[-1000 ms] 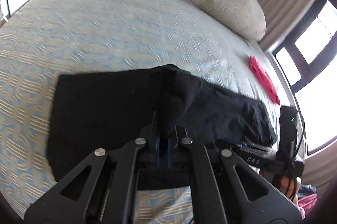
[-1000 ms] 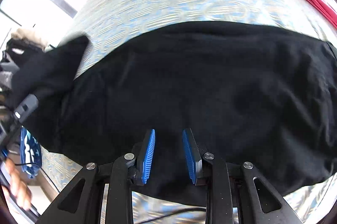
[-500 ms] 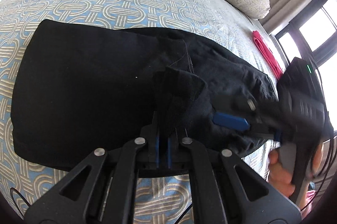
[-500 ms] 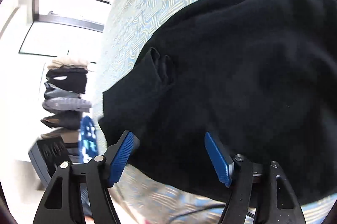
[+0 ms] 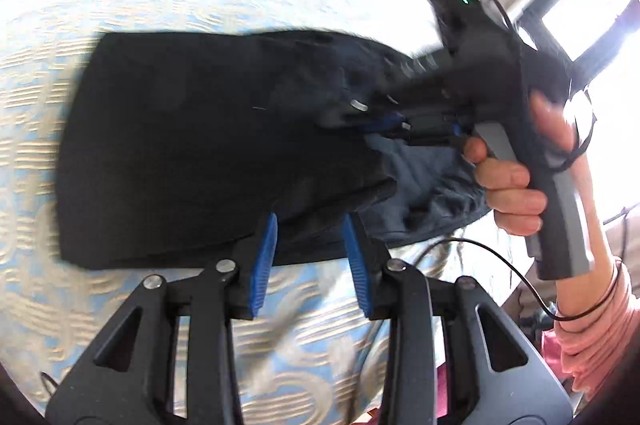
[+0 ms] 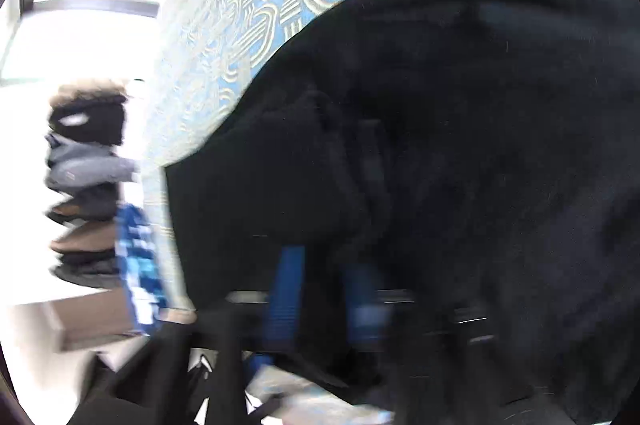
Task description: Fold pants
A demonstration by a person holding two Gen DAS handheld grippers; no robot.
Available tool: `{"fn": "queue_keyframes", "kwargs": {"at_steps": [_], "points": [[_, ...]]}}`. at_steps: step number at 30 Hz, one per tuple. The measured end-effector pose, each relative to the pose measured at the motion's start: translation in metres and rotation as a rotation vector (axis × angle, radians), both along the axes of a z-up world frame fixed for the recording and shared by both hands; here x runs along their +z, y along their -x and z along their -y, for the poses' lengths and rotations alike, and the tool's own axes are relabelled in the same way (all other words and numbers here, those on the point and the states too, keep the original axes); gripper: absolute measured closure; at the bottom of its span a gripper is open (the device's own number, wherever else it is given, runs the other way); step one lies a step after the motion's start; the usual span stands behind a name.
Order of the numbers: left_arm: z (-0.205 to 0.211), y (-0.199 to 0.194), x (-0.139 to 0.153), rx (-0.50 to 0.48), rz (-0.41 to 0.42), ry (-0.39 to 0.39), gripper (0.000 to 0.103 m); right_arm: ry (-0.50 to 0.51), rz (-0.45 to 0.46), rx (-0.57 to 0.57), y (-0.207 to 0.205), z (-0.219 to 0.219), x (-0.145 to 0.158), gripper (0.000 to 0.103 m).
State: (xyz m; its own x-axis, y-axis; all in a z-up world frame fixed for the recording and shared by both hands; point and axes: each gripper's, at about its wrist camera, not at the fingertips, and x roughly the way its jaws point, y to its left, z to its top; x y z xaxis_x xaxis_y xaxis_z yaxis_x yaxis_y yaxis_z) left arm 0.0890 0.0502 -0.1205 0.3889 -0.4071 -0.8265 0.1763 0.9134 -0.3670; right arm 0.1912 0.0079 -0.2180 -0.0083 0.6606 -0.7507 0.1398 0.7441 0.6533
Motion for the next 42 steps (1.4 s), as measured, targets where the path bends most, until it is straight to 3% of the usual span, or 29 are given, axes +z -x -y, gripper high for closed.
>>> {"fn": "queue_keyframes", "kwargs": {"at_steps": [5,8,11,15,17,19,20,23,24,26,30,35,37,38,40,41,42], "points": [[-0.09,0.008,0.013,0.28,0.043,-0.048,0.059,0.021,0.156,-0.005,0.003,0.007,0.032,0.098],[-0.143,0.016,0.009,0.451,0.013,-0.045,0.059,0.035,0.244,-0.026,0.006,0.015,0.062,0.098],[-0.168,0.029,0.003,0.513,0.001,-0.041,0.058,0.075,0.306,-0.053,0.011,0.029,0.086,0.098],[-0.166,0.04,-0.012,0.49,-0.035,-0.029,0.058,0.151,0.341,-0.081,0.012,0.052,0.097,0.098],[-0.156,0.036,-0.019,0.453,-0.059,-0.027,0.058,0.189,0.294,-0.077,0.011,0.061,0.083,0.096],[-0.151,0.03,-0.023,0.426,-0.071,-0.024,0.058,0.145,0.223,-0.05,0.013,0.055,0.063,0.096],[-0.149,0.029,-0.026,0.416,-0.076,-0.02,0.058,0.109,0.196,-0.033,0.015,0.051,0.054,0.091],[-0.147,0.026,-0.029,0.405,-0.086,-0.006,0.053,0.031,0.178,0.014,0.016,0.036,0.037,0.055],[-0.147,0.025,-0.03,0.402,-0.089,-0.002,0.05,0.023,0.176,0.013,0.014,0.031,0.032,0.049],[-0.148,0.025,-0.031,0.39,-0.096,0.011,0.044,0.019,0.159,0.009,0.007,0.024,0.02,0.043],[-0.138,0.021,-0.032,0.323,-0.104,0.0,0.038,0.006,0.155,0.004,-0.009,0.015,0.005,0.043],[-0.114,0.019,-0.038,0.203,-0.075,-0.108,0.031,0.041,0.21,0.101,-0.035,-0.01,0.006,0.037],[-0.106,0.018,-0.037,0.18,-0.045,-0.148,0.031,0.083,0.224,0.136,-0.041,-0.019,0.008,0.043],[-0.104,0.017,-0.036,0.171,-0.03,-0.145,0.031,0.147,0.243,0.15,-0.043,-0.025,0.01,0.081],[-0.103,0.015,-0.034,0.155,-0.004,-0.116,0.056,0.163,0.243,0.158,-0.043,-0.028,0.012,0.09],[-0.104,0.014,-0.033,0.158,-0.002,-0.118,0.06,0.152,0.243,0.134,-0.04,-0.025,0.016,0.092],[-0.104,0.014,-0.031,0.158,0.0,-0.109,0.071,0.15,0.254,0.114,-0.037,-0.021,0.022,0.092]]}}
